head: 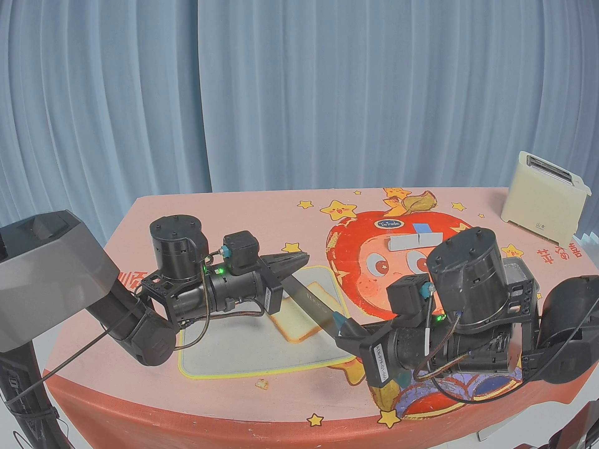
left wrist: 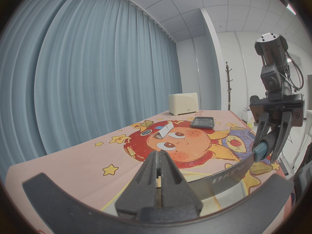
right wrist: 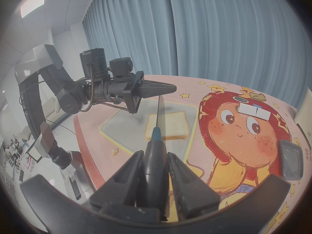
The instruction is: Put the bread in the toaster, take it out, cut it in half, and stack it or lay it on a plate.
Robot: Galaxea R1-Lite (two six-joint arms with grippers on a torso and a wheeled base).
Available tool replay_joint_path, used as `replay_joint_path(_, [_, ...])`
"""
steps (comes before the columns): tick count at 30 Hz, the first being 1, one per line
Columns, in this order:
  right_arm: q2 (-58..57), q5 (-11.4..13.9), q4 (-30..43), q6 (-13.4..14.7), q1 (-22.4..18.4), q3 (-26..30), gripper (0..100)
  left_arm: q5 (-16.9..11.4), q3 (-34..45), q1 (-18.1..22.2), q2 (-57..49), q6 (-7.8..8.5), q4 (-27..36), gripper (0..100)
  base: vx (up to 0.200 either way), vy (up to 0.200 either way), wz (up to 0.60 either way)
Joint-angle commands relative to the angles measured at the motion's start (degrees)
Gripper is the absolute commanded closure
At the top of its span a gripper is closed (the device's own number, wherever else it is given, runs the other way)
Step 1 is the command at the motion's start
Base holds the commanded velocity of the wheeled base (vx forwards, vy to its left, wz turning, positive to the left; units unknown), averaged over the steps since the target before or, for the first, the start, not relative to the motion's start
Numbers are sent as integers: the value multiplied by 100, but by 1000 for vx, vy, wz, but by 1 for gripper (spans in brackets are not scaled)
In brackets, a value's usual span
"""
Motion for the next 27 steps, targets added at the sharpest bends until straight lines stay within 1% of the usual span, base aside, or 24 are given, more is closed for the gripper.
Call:
replay_joint_path(1, [9,0,-12,-1,3,-1,100,-1,-23,5,94,3,5,100,0,0,0])
replay_joint_path(15, [9,0,-3,-1,3,26,100,-1,65,-3,103,12,5,100,0,0,0])
replay_joint_path(19, [18,0,-3,-1,3,43,100,-1,47,-3,261,12,5,100,0,0,0])
replay_joint_path(21, [44,-9,-3,-1,3,52,100,-1,47,-3,287,21,5,100,0,0,0])
replay_joint_path(27, [53,-9,6,8,3,70,100,-1,47,-3,349,118,14,100,0,0,0])
